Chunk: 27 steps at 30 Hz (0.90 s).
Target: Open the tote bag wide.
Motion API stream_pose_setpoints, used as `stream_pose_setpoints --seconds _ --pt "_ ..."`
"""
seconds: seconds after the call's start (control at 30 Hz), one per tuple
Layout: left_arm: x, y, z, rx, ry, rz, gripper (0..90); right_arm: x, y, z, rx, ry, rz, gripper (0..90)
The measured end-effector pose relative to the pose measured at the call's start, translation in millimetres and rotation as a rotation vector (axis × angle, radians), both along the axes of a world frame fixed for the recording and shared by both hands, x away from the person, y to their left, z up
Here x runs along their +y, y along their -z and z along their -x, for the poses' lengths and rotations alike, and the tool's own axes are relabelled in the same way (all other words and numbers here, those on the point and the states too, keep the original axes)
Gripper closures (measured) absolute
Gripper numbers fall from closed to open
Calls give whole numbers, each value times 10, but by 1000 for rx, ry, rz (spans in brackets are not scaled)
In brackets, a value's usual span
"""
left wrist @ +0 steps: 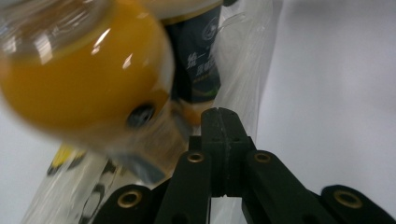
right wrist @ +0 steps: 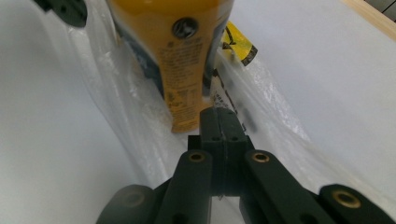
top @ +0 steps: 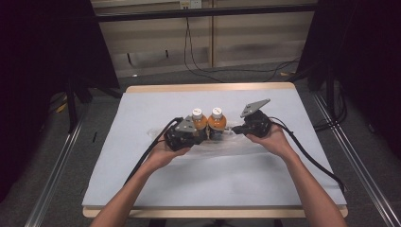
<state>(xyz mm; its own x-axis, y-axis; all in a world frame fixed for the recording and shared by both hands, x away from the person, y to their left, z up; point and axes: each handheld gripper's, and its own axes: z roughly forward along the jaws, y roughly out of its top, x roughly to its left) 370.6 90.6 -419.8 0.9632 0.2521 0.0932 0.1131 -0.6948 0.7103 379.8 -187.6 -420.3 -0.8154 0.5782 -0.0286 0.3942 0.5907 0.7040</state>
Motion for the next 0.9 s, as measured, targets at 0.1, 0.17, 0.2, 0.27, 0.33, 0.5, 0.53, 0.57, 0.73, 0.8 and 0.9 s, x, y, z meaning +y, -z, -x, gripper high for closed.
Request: stream_pose_setpoints --seconds 0.1,0.17,0.2,0.27,0.33,0.5,0.53,0.57,0.73,0.8,0.9 --pt "-127 7 -21 -28 0 -39 900 20 -38 -60 -10 10 30 900" --pt "-182 -1 -35 -37 -4 -63 900 36 -57 -98 2 -4 37 900" --pt "-206 -1 -45 -39 1 -63 900 46 -62 -128 8 -12 45 900" --pt "-239 -17 -66 -38 10 -78 900 78 -58 -175 22 -21 68 900" --pt "-274 -16 -52 -56 6 -94 900 124 -46 -223 41 -36 80 900" --pt "-324 61 -32 -68 11 -133 900 227 38 -348 75 -49 103 900" --pt "-330 84 -32 -65 11 -135 900 246 66 -378 81 -52 106 900" --pt "-345 113 -24 -82 8 -153 900 261 86 -399 90 -54 107 900" --pt "-358 211 -44 -66 12 -186 900 315 179 -511 135 -41 107 900" --pt "-366 250 -46 -60 11 -195 900 322 225 -575 155 -36 108 900" --pt "-366 317 -57 -56 10 -206 898 337 274 -632 171 -23 97 900"
